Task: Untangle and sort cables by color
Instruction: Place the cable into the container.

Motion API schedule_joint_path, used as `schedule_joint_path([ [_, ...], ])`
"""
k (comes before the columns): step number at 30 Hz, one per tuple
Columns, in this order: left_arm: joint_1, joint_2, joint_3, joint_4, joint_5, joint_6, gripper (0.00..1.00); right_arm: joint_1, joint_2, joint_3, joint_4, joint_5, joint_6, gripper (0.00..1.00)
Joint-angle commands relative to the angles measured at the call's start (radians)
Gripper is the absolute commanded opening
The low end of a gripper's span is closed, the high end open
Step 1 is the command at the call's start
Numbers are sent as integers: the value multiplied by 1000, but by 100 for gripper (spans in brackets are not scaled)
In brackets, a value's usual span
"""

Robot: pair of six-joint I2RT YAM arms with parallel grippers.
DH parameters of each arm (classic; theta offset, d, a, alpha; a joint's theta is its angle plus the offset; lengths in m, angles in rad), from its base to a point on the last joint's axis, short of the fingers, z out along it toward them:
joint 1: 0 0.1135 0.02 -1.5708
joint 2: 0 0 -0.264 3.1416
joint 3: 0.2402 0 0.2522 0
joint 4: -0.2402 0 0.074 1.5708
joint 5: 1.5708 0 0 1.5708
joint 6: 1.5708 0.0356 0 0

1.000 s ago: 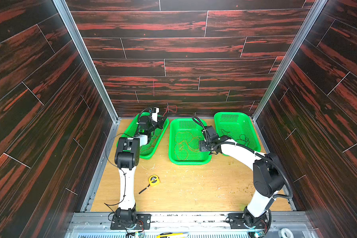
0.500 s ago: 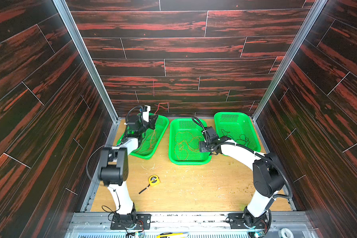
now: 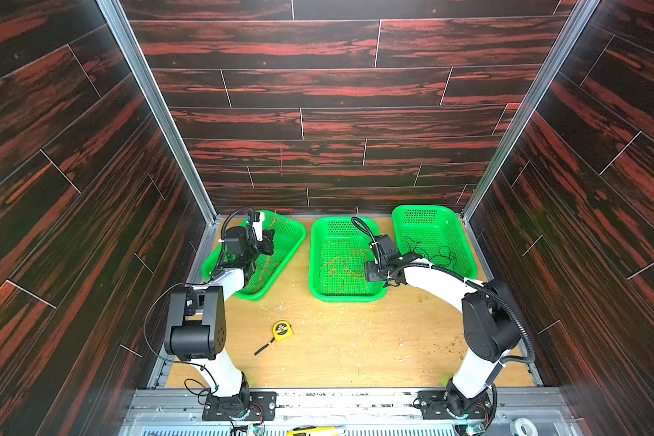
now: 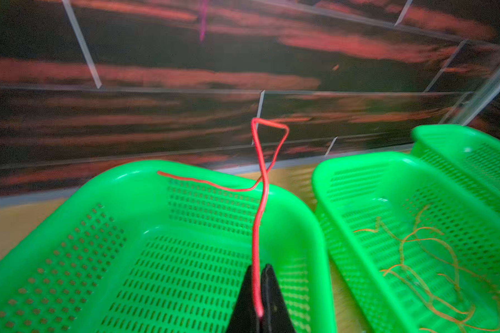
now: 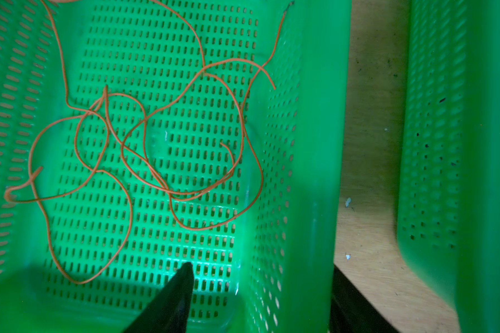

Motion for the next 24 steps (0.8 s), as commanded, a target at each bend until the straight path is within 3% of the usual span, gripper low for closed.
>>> schedule_joint_path([
  [1,15,56,45,-113,-28,22,0,6,-43,-14,4,-7,11,71],
  [4,21,111,79,-144,9,16,0,7,-77,-26,17,-12,8,71],
  [11,22,182,79,-134,-31,-13,0,13,-212,-96,111,-67,-58,77],
  [12,21,192,80,-132,-33,-17,5,13,-221,-97,110,-66,-62,78],
  [14,22,195,73,-111,-23,-20,31,14,-246,-102,109,-72,-79,80],
  [15,22,185,59,-79,-29,-29,40,14,-258,-104,112,-73,-86,81],
  [18,21,113,-13,26,-54,-44,60,14,-309,-123,131,-81,-110,85],
  [21,21,28,-42,8,-96,-44,71,14,-359,-145,149,-88,-135,89],
  [22,21,-9,-56,2,-105,-41,93,14,-375,-154,158,-94,-145,90],
  [23,21,-47,-72,-2,-116,-43,99,14,-394,-165,168,-101,-160,98],
  [24,21,-80,-91,-2,-126,-44,99,11,-413,-179,180,-101,-169,99],
])
